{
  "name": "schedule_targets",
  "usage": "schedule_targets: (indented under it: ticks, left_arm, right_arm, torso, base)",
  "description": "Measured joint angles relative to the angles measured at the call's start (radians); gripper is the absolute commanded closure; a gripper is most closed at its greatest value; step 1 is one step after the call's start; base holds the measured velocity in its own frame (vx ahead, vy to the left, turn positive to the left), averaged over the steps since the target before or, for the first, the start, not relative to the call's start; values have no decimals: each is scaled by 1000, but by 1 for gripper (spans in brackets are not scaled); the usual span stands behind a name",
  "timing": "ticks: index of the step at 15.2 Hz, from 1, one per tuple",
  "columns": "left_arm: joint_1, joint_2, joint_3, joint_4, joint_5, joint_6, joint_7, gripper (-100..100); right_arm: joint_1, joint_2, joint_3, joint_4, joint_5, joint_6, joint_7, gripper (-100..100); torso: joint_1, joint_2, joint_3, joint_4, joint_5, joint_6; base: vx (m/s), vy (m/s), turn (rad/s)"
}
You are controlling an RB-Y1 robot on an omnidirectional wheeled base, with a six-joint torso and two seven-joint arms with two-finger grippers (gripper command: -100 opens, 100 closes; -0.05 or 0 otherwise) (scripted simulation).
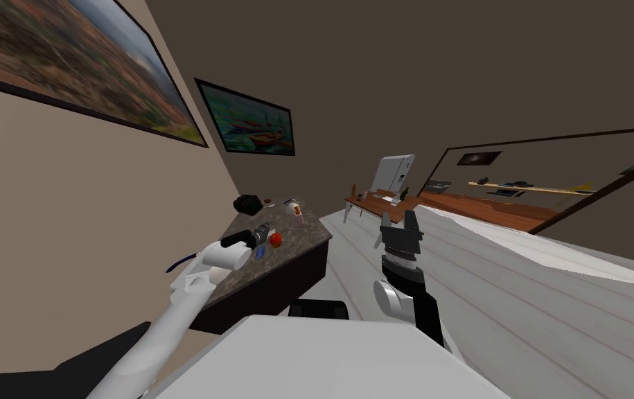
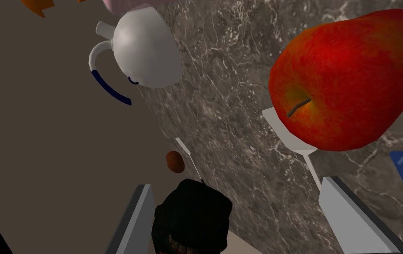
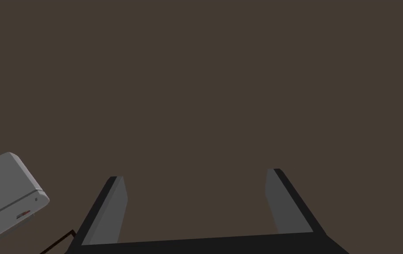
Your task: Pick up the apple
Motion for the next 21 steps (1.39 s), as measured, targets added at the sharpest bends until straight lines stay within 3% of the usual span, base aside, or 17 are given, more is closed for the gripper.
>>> schedule_targets:
  ticks: [21]
  left_arm:
    - [-117,43,49,37,86,420,53,-100]
  right_arm:
    - [0,0,0,0,0,0,0,0]
  torso:
    - [0,0,0,0,0,0]
  base:
    - [-21,21,-111]
